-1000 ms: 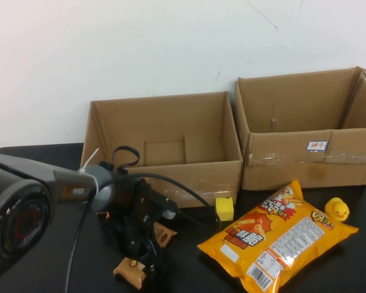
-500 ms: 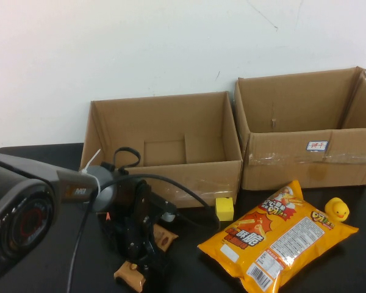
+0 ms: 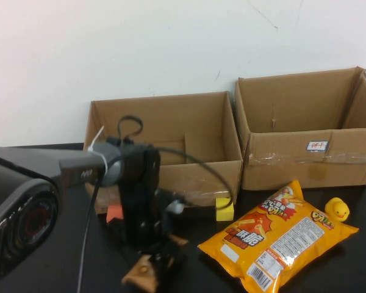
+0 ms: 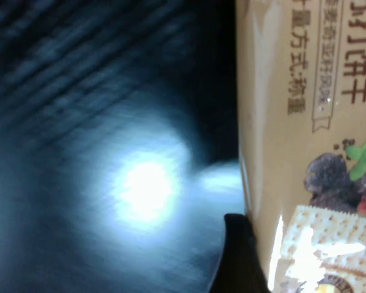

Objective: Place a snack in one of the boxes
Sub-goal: Pick up the biscuit, then place the biscuit in the biscuit box

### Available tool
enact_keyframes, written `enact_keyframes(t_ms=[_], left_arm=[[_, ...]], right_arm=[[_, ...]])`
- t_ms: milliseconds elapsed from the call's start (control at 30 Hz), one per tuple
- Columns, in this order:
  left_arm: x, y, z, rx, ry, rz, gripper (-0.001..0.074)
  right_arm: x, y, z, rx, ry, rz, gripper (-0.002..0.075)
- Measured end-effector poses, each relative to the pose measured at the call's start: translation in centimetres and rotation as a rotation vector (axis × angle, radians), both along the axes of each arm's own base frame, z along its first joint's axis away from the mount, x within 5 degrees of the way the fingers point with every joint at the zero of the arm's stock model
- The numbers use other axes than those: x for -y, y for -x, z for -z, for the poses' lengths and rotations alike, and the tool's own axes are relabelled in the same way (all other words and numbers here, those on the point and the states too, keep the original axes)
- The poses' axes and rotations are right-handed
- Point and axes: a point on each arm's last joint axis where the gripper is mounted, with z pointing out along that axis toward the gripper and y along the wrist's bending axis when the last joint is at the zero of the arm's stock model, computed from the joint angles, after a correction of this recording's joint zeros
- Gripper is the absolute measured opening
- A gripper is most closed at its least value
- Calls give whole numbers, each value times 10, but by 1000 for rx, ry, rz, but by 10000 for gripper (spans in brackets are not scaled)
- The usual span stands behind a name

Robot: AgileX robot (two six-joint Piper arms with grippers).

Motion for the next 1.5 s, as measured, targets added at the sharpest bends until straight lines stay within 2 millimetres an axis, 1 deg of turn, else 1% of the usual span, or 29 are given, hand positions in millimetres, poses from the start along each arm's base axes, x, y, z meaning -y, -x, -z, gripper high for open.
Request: enact_keyframes(t_ms=[100, 167, 300, 367, 467, 567, 633, 733, 800, 867, 933, 967, 1000, 1100, 1167, 1233, 1267, 1333, 1367, 1433, 1500], left_arm=[[12, -3, -16, -63, 95, -11, 439], [24, -6, -29, -89, 198, -16, 439], [47, -15, -55, -75, 395, -36, 439], [57, -19, -73, -47, 487, -29, 439], [71, -29, -110, 21, 655, -8, 439], [87, -41, -157, 139, 864, 40, 439], [96, -50, -187, 283, 1016, 64, 439], [107, -66, -220, 560, 1193, 25, 439], [112, -74, -232, 735, 1251, -17, 439], [114, -84, -236, 910, 1240, -32, 439], [117, -93, -228, 1055, 1171, -26, 439], [119, -96, -223, 1098, 1135, -31, 449], [121, -100, -215, 1129, 1097, -39, 477], [127, -111, -183, 1153, 1009, -57, 604], [130, -116, -160, 1140, 962, -43, 634], [131, -118, -142, 1133, 909, 8, 631], [131, -119, -138, 1137, 883, 41, 622], [130, -118, -133, 1144, 829, 112, 580], [129, -117, -135, 1147, 811, 142, 556], [127, -112, -145, 1136, 774, 214, 464], [123, -104, -162, 1086, 751, 229, 333]], right_arm=[[0, 0, 0, 0, 0, 0, -1], [0, 0, 0, 0, 0, 0, -1], [0, 0, 0, 1, 7, -5, -1], [0, 0, 0, 1, 8, -6, -1], [0, 0, 0, 1, 9, -6, -1], [0, 0, 0, 3, 9, -6, -1], [0, 0, -1, 8, 11, -6, -1], [0, -1, -1, 14, 11, -4, -1], [0, -1, -1, 16, 11, -4, -1], [0, -1, -1, 16, 11, -4, -1], [0, -1, -1, 16, 11, -4, -1], [0, -1, -1, 16, 11, -4, -1], [0, -1, -1, 16, 11, -4, -1], [0, -1, -1, 16, 11, -4, -1], [0, -1, -1, 16, 11, -4, -1], [0, -1, -1, 16, 11, -4, -1], [0, -1, -1, 16, 11, -4, -1], [0, -1, -1, 16, 11, -4, -1], [0, -1, -1, 16, 11, -4, -1], [0, -1, -1, 10, 4, 0, -1], [0, -2, 2, -12, -13, 11, -1]])
